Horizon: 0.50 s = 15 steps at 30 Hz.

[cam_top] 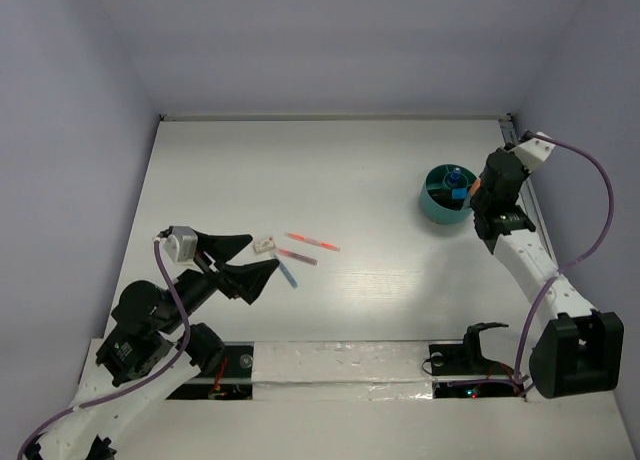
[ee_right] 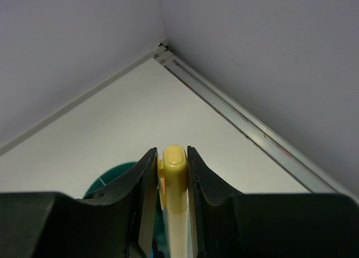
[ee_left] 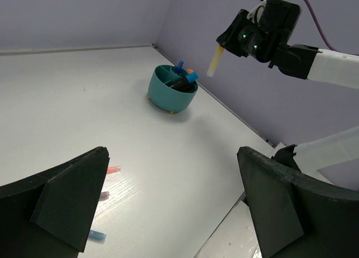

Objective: Sort the stationery into containers
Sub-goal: Place the pen in the storage box.

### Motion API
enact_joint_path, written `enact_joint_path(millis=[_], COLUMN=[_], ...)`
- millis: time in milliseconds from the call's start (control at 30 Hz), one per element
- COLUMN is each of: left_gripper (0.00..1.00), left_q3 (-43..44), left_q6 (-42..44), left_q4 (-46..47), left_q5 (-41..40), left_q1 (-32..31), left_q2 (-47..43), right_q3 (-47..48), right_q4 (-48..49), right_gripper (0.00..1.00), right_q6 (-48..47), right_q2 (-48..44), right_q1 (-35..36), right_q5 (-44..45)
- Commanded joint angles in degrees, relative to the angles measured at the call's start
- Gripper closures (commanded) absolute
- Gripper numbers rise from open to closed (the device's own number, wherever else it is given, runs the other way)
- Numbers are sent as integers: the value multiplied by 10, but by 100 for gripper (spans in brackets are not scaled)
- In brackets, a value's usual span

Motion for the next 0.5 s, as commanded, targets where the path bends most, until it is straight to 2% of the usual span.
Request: enact_joint_path(millis=[0,467], left_gripper=[1,1], left_q3=[17,16], left_q6=[6,8], left_q4=[15,14], left_q5=[3,4], left_q1=[0,0], left_q2=[-14,-10], right_q3=[30,26], right_q4=[66,97], right_gripper=[100,100], right_q6=[-25,18], right_q2=[33,129], right_q1=[-14,-24], right_q5=[19,-31])
